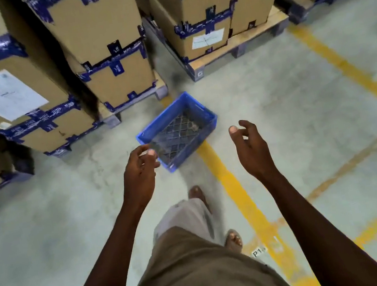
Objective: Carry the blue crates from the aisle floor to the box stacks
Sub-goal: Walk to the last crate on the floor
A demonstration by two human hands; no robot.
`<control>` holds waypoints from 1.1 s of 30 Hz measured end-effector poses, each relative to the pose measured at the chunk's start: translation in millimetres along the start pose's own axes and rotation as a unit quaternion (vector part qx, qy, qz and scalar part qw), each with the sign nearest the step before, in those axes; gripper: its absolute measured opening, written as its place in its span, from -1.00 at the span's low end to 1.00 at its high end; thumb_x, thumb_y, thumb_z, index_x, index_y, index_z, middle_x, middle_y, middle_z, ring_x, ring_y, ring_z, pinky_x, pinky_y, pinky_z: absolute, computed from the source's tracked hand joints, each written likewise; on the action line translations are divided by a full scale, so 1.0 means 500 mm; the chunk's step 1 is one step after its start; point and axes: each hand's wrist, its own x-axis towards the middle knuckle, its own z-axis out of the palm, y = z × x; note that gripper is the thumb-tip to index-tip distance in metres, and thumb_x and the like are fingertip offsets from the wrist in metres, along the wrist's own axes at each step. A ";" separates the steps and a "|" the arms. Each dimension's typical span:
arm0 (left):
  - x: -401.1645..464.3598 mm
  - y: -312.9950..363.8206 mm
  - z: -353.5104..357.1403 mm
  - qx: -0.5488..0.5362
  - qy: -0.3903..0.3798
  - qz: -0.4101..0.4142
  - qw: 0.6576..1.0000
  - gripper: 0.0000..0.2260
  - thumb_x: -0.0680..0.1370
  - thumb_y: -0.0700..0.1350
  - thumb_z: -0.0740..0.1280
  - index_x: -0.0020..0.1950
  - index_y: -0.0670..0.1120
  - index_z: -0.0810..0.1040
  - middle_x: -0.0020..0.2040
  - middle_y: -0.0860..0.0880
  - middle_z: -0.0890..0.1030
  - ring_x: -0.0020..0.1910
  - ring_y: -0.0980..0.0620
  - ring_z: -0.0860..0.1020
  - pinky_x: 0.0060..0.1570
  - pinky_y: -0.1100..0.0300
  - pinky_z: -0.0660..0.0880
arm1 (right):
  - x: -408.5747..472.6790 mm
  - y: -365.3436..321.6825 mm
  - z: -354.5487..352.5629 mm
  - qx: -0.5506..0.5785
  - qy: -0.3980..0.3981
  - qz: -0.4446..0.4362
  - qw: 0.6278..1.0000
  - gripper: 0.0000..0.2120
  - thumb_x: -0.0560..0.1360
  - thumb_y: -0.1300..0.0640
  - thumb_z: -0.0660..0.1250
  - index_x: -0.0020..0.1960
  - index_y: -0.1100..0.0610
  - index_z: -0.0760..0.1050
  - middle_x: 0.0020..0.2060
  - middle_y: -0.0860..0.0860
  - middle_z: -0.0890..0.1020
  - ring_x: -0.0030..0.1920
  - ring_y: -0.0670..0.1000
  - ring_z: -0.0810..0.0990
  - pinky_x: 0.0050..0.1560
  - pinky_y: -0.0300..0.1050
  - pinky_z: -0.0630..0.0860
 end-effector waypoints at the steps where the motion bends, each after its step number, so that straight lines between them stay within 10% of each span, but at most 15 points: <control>1: 0.040 0.000 0.020 0.001 0.009 -0.006 1.000 -0.64 0.49 0.27 0.23 0.20 0.14 0.50 0.02 0.01 0.69 -0.04 0.01 0.67 0.00 -0.09 0.55 | 0.057 -0.008 -0.002 -0.004 -0.011 0.001 1.000 -0.50 0.62 -0.22 0.22 0.46 0.02 0.36 0.23 0.00 0.57 -0.03 -0.11 0.58 0.04 -0.18 0.38; 8: 0.333 -0.033 0.120 -0.021 0.039 -0.108 0.993 -0.73 0.53 0.21 0.27 0.15 0.12 0.51 0.04 -0.02 0.69 -0.07 0.00 0.66 0.08 -0.09 0.57 | 0.391 -0.054 0.025 -0.088 -0.081 0.020 0.993 -0.50 0.63 -0.23 0.19 0.45 0.02 0.36 0.20 -0.03 0.57 -0.08 -0.29 0.51 -0.01 -0.22 0.38; 11: 0.444 -0.017 0.141 -0.065 0.058 -0.135 0.987 -0.82 0.63 0.03 0.27 0.18 0.00 0.51 0.07 -0.08 0.67 -0.16 0.10 0.64 -0.12 0.22 0.53 | 0.509 -0.095 0.033 -0.128 -0.113 0.014 0.985 -0.52 0.63 -0.22 0.20 0.44 0.02 0.37 0.14 -0.07 0.56 -0.10 -0.30 0.50 -0.12 -0.40 0.36; 18: 0.656 -0.018 0.154 -0.078 0.115 -0.198 0.970 -0.89 0.66 0.01 0.24 0.06 0.00 0.49 -0.04 -0.09 0.64 -0.32 0.20 0.61 -0.35 0.37 0.47 | 0.766 -0.139 0.119 -0.188 -0.181 0.009 0.965 -0.51 0.63 -0.22 0.21 0.41 0.06 0.41 0.10 -0.02 0.57 0.04 0.01 0.55 0.08 -0.18 0.36; 33: 0.932 -0.511 0.300 -0.108 0.158 -0.438 0.878 -0.78 0.64 0.14 0.23 -0.06 0.01 0.44 -0.07 -0.13 0.58 -0.21 -0.07 0.52 -0.26 0.15 0.38 | 1.260 0.252 0.508 -0.338 -0.282 0.079 0.894 -0.46 0.63 -0.23 0.18 0.40 0.15 0.44 0.28 0.14 0.60 0.32 0.20 0.51 0.26 -0.06 0.38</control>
